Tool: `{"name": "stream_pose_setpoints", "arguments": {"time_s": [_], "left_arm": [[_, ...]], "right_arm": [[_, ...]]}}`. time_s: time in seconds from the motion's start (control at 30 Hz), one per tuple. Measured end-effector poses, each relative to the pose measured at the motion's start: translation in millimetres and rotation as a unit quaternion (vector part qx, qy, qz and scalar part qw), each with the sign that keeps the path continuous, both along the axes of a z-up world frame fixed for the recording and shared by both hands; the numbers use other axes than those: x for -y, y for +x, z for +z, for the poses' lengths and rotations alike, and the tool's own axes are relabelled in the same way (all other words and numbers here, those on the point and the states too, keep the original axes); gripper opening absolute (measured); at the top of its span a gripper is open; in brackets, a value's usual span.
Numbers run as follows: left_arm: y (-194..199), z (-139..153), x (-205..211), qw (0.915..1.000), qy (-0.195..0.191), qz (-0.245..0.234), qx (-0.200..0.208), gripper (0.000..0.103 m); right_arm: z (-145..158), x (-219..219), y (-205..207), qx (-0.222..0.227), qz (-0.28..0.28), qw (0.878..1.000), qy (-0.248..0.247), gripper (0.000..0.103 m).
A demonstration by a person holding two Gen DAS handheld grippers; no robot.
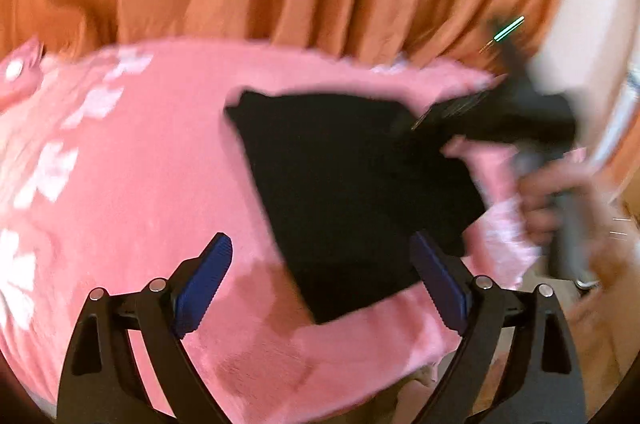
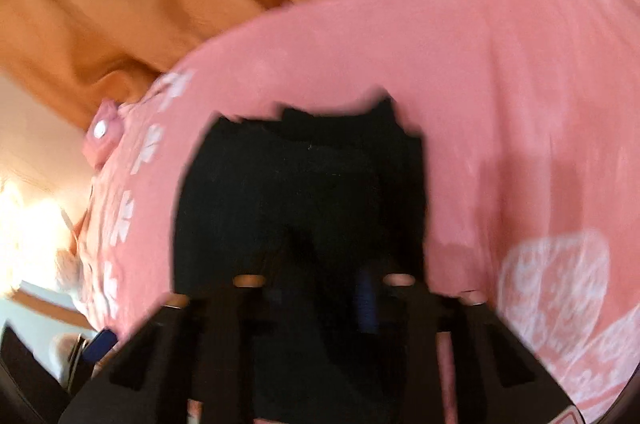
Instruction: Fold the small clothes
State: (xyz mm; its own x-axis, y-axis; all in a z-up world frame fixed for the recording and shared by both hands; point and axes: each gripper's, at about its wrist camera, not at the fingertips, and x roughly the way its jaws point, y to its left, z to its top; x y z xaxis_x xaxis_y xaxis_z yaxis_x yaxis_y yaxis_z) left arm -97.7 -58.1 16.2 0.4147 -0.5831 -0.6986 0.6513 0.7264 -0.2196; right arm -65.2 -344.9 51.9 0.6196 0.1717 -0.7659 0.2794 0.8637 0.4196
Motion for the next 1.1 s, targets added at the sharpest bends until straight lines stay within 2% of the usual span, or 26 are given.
{"name": "stream_pose_setpoints", "arguments": {"time_s": [0.03,0.1,0.17,0.2,0.23,0.27,0.3,0.37,0.43,0.47,0.5,0.57,0.67,0.7,0.73,0.77,0.83,0.87,0.93,0.97,1.0,1.03,1.07,1.1], "left_arm": [[7,-9,4,0.9997,0.017,0.007,-0.015,0.084],[18,-29,5,0.9971,0.056,0.023,-0.046,0.081],[26,-47,1,0.9932,0.079,0.032,-0.079,0.082],[26,-47,-2,0.9940,0.072,0.033,-0.075,0.082],[23,-47,-3,0.9946,0.080,0.027,-0.060,0.082],[21,-47,-3,0.9945,0.086,0.020,-0.056,0.082],[21,-48,-4,0.9943,0.088,0.019,-0.057,0.082],[19,-48,-9,0.9944,0.083,0.020,-0.062,0.082],[20,-48,-8,0.9940,0.086,0.020,-0.065,0.082],[21,-49,-6,0.9939,0.087,0.021,-0.064,0.083],[20,-49,-5,0.9938,0.090,0.022,-0.061,0.083],[17,-48,-1,0.9935,0.098,0.022,-0.054,0.084],[19,-49,2,0.9931,0.103,0.024,-0.051,0.085],[20,-48,4,0.9930,0.104,0.024,-0.051,0.085],[21,-48,4,0.9930,0.105,0.023,-0.050,0.085],[19,-48,3,0.9931,0.105,0.022,-0.049,0.085],[20,-49,4,0.9932,0.104,0.019,-0.049,0.085],[20,-49,3,0.9933,0.103,0.017,-0.049,0.085],[22,-50,5,0.9936,0.101,0.014,-0.047,0.086],[23,-50,6,0.9937,0.102,0.012,-0.044,0.086],[25,-51,8,0.9936,0.105,0.010,-0.041,0.086],[23,-52,8,0.9934,0.108,0.008,-0.038,0.086],[23,-52,7,0.9935,0.108,0.006,-0.036,0.086],[24,-52,7,0.9935,0.107,0.006,-0.037,0.086]], "right_arm": [[25,-10,-7,0.049,0.016,0.999,-0.006,0.011],[50,-20,-22,0.090,0.025,0.995,-0.044,0.009],[32,-11,-22,0.019,0.000,0.996,-0.089,0.009],[10,-2,-18,-0.046,-0.011,0.994,-0.100,0.013],[-20,10,-16,-0.127,-0.027,0.987,-0.097,0.013],[-37,21,-20,-0.156,-0.047,0.983,-0.080,0.014],[-37,28,-25,-0.142,-0.058,0.987,-0.053,0.020],[-19,32,-30,-0.113,-0.061,0.990,-0.051,0.025],[3,36,-34,-0.079,-0.072,0.992,-0.072,0.040],[10,40,-36,-0.062,-0.080,0.992,-0.071,0.056],[17,45,-35,-0.043,-0.091,0.993,-0.060,0.060],[15,48,-24,-0.034,-0.089,0.995,-0.031,0.060],[-12,44,6,-0.062,-0.069,0.996,-0.010,0.061],[-22,39,17,-0.073,-0.062,0.995,-0.022,0.057],[-26,33,20,-0.074,-0.056,0.995,-0.035,0.045],[-22,24,23,-0.066,-0.047,0.995,-0.050,0.012],[14,6,18,0.003,-0.026,0.998,-0.057,0.011],[38,-5,13,0.053,-0.006,0.996,-0.070,0.010],[63,-16,4,0.100,0.016,0.989,-0.104,0.010],[57,-10,7,0.081,0.012,0.990,-0.114,0.010],[39,1,13,0.036,-0.004,0.992,-0.118,0.013],[6,21,21,-0.045,-0.030,0.993,-0.109,0.016],[-23,39,22,-0.111,-0.075,0.985,-0.107,0.016],[-35,49,18,-0.136,-0.104,0.979,-0.106,0.017]]}}
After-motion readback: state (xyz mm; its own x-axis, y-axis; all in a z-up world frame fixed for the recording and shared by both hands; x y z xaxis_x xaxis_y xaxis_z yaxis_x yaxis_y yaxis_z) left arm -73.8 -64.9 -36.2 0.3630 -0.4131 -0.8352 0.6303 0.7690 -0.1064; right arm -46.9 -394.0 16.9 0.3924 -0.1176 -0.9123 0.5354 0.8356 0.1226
